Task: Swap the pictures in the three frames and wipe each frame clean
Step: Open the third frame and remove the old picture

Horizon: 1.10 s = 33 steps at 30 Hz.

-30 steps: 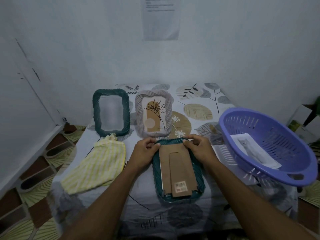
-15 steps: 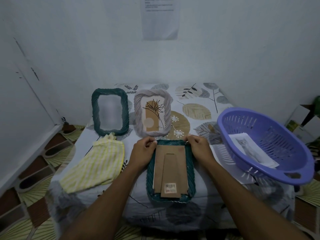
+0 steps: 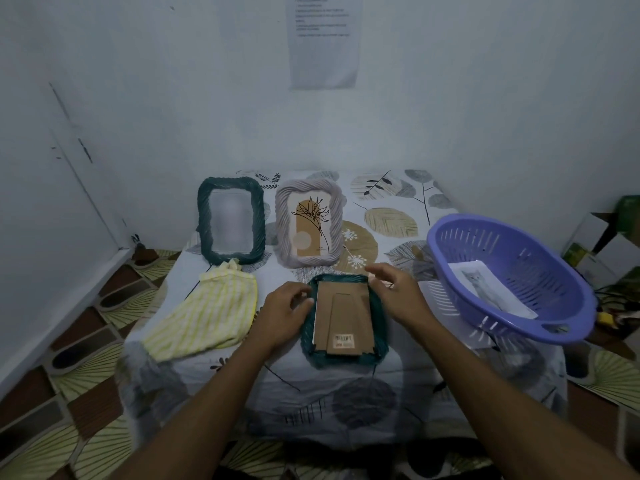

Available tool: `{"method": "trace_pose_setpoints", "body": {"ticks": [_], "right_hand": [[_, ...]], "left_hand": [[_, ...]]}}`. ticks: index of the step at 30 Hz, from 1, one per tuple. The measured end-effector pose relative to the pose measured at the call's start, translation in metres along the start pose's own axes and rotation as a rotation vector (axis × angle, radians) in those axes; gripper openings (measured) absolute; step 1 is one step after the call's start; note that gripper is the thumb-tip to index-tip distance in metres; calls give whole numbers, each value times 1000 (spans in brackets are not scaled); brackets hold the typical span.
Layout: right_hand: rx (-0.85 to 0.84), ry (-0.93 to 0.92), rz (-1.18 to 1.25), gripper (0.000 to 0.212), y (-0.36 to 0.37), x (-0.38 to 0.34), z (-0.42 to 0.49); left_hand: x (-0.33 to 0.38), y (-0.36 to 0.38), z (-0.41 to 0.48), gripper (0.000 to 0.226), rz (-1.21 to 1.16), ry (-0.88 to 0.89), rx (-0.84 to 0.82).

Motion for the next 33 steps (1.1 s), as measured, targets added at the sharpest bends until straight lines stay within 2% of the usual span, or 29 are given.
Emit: {"method": "trace_pose_setpoints", "body": {"ticks": [3,5,10,13,18,27,33], "right_hand": [[-5,-29,-254,22,7,5,-28],[-40,-61,-349,22,16,7,-44],[-51,-12,-221,28,16,4,-37],[-128,-11,-236,31,16,2,-24],[-128,-1,-310,43,6,13,-34],[-58,-52,-303,44,2,19,-49],[-10,-62,-331,39,-3,19,-51]], "left_hand": [[2,8,-22,52,54,36,-66],[0,17,-31,52,99,9,-126],[4,29,-28,49,144,9,-265],[1,26,-17,53,151,-7,-312],[-9,27,-25,72,238,-76,-245],[-12,26,-25,93,280,-69,-147],[-7,26,-26,96,336,-53,-133]]}}
Point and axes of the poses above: each hand's wrist, its own z-axis towards the middle knuckle, its own y-axis out of the palm, x = y × z, the point moved 9 cm from there along z, towards the middle knuckle, and after that the axes turned 7 degrees about -x, right-handed, at the moved point
